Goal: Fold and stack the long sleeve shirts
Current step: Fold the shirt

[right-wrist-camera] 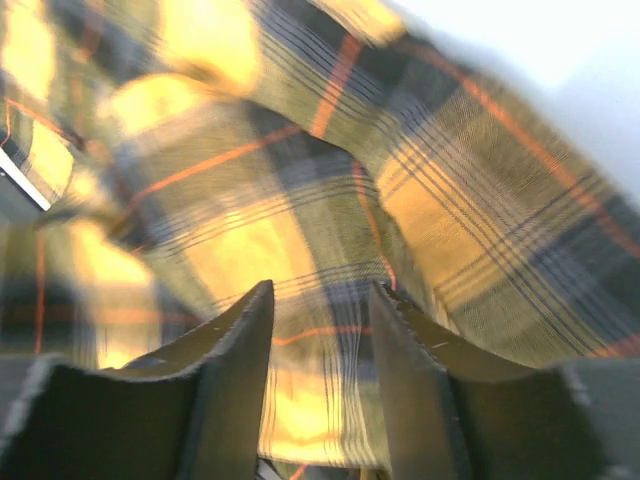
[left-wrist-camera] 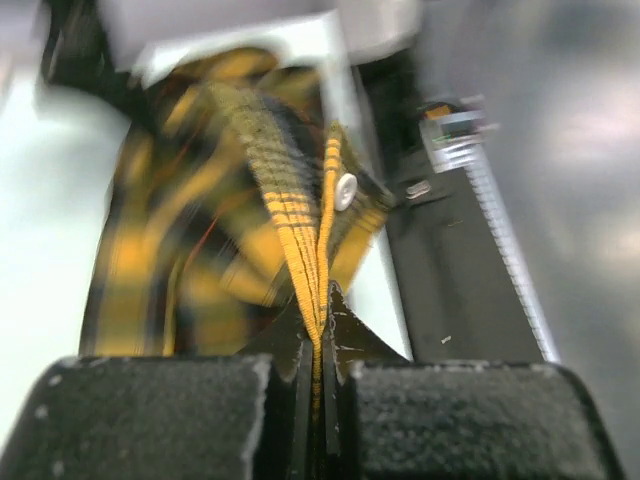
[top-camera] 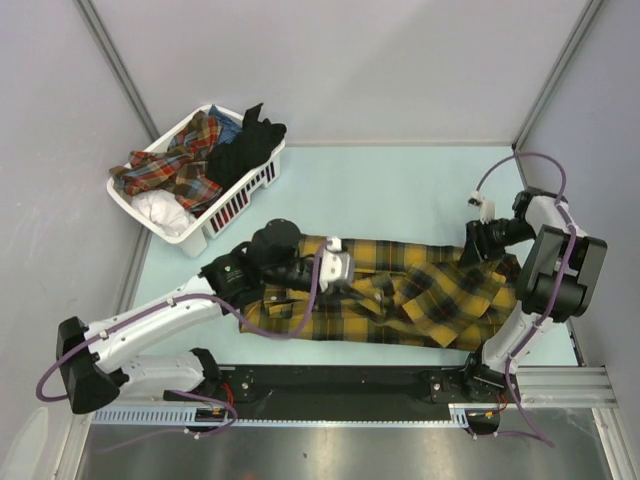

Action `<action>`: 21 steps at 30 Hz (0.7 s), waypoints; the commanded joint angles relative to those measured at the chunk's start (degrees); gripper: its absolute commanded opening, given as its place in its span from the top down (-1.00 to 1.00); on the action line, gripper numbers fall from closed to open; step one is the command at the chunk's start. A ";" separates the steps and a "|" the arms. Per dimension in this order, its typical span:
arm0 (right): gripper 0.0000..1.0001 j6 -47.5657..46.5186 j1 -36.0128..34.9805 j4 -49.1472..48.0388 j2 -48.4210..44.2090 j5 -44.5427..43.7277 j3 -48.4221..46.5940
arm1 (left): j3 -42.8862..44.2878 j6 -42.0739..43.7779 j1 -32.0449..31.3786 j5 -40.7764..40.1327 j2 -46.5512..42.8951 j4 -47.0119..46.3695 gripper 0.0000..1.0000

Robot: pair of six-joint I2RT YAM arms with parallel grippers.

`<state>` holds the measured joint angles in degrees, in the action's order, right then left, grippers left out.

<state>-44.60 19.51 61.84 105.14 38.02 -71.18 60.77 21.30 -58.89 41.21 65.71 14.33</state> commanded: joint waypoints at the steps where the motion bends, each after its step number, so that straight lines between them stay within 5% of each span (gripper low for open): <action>1: 0.00 -4.27 -2.36 8.73 -8.19 3.20 -4.76 | -7.66 -16.18 9.30 -10.88 -2.87 -10.80 1.00; 11: 0.01 -4.44 -4.22 6.62 -1.88 -2.50 1.57 | -17.00 -29.46 29.25 -14.32 1.87 -22.14 1.00; 21: -0.04 -5.05 -0.79 13.99 4.46 -1.72 -13.81 | -19.02 -30.17 33.49 -16.33 8.20 -18.55 1.00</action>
<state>-48.31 18.46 70.63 110.10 35.18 -78.91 42.09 -6.31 -25.82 26.33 73.30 -4.86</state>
